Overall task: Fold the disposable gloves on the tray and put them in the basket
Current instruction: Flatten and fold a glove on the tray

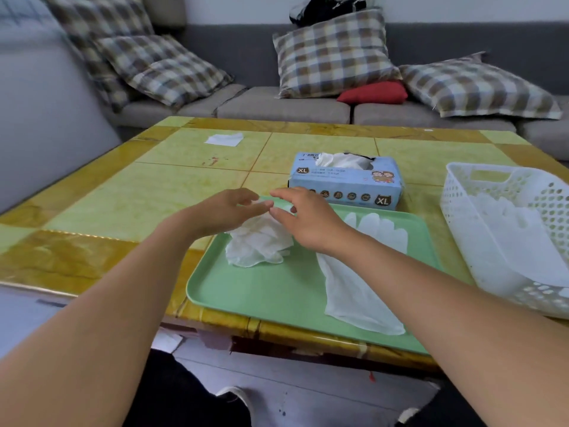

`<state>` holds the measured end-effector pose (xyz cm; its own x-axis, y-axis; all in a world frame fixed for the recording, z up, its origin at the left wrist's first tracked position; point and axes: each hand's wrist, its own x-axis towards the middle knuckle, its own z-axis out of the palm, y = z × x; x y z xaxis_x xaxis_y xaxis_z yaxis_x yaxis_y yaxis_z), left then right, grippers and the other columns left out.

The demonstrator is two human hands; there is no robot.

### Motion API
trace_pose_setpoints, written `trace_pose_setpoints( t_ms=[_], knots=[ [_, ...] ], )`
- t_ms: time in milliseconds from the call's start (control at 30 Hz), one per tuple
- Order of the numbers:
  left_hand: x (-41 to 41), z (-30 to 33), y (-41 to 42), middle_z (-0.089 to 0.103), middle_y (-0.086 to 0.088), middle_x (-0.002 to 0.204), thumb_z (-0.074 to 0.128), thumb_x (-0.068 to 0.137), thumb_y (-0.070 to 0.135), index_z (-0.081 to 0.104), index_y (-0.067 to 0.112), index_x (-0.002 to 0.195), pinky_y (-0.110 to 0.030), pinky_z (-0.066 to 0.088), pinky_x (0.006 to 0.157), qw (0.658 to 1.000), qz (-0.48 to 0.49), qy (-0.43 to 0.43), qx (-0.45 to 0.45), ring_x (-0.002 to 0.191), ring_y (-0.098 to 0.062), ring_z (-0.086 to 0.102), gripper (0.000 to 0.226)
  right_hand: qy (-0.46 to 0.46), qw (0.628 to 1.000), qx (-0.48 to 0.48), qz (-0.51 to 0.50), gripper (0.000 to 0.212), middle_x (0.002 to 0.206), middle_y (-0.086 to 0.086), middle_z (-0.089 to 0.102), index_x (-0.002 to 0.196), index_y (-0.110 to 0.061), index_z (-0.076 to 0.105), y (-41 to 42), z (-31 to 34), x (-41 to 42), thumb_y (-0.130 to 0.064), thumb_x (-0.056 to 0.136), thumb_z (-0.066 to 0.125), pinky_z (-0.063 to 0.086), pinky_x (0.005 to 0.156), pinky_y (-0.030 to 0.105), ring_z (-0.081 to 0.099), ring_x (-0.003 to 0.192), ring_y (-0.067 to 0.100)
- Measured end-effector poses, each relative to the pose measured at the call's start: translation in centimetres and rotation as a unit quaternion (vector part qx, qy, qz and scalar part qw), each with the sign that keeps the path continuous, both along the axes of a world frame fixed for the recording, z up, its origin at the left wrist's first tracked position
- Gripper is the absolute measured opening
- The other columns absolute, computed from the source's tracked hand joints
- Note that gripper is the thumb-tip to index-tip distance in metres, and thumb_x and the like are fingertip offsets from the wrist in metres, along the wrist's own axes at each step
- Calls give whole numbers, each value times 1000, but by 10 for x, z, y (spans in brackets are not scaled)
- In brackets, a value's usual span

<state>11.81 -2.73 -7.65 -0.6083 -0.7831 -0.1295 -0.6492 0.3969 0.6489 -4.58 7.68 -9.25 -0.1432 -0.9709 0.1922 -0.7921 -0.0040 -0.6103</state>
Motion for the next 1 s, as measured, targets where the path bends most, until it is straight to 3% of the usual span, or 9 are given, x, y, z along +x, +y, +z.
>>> trace_pose_setpoints(
  t_ms=[100, 200, 367, 433, 567, 733, 833, 900, 1000],
  knots=[
    [8, -2, 3, 51, 14, 136, 80, 78, 51, 47, 31, 144, -36, 46, 104, 997, -59, -54, 1, 121, -15, 55, 76, -9, 999, 45, -4, 38, 116, 3, 72, 119, -14, 74, -7, -6, 3, -29, 85, 81, 52, 96, 35, 66, 103, 17],
    [8, -6, 5, 47, 15, 143, 89, 70, 42, 38, 33, 150, -28, 40, 100, 992, -96, -73, -27, 122, -12, 50, 95, -23, 998, 56, -3, 15, 91, -3, 77, 94, -15, 81, -3, -9, 0, -17, 80, 85, 58, 83, 32, 70, 82, 9],
    [-5, -14, 0, 56, 6, 136, 90, 71, 30, 50, 25, 142, -25, 37, 90, 988, -81, -85, -104, 112, -14, 53, 82, -87, 995, 42, -39, 11, 75, -9, 74, 77, -17, 79, 9, -5, -23, -15, 74, 90, 51, 63, 12, 65, 63, -4],
    [-9, -14, -1, 62, 4, 123, 87, 75, 25, 58, 22, 132, -27, 40, 86, 988, -82, -78, -108, 108, -18, 58, 64, -159, 984, 54, -55, 11, 75, -4, 74, 81, -11, 79, 14, -5, -33, -13, 76, 89, 52, 59, 15, 64, 59, -3],
    [-13, -13, -2, 60, 6, 110, 82, 83, 26, 62, 18, 120, -26, 39, 85, 986, -80, -87, -115, 104, -18, 57, 43, -244, 964, 79, -64, 7, 85, 7, 76, 94, -5, 78, 19, -8, -43, -10, 89, 76, 56, 62, 20, 70, 68, 9],
    [-13, -5, 5, 54, 9, 129, 77, 84, 23, 48, 36, 142, -32, 45, 96, 994, -95, -30, -35, 112, -16, 58, 66, -367, 922, 98, -81, 18, 91, 14, 73, 107, 1, 73, 15, -13, -45, -9, 102, 58, 56, 62, 25, 68, 69, 16],
    [-16, -3, 9, 55, 11, 132, 74, 78, 47, 48, 44, 140, -34, 45, 99, 995, -97, 11, 32, 117, -15, 57, 67, -452, 881, 105, -89, 20, 82, 6, 71, 111, -3, 71, 12, -12, -38, -8, 104, 53, 56, 60, 23, 65, 62, 12],
    [-20, -10, 9, 59, 12, 127, 76, 75, 61, 52, 38, 137, -32, 47, 94, 996, -87, -16, -25, 112, -14, 59, 70, -489, 860, 111, -96, 20, 85, 7, 71, 114, -2, 70, 10, -10, -33, -7, 103, 54, 58, 62, 24, 66, 65, 13],
    [-28, -22, 8, 64, 7, 107, 77, 79, 55, 60, 26, 121, -26, 44, 72, 991, -63, -25, -113, 94, -16, 60, 54, -557, 816, 145, -61, 20, 94, 11, 74, 113, -5, 70, 13, -5, -23, -17, 98, 66, 62, 70, 31, 71, 77, 20]
  ],
)
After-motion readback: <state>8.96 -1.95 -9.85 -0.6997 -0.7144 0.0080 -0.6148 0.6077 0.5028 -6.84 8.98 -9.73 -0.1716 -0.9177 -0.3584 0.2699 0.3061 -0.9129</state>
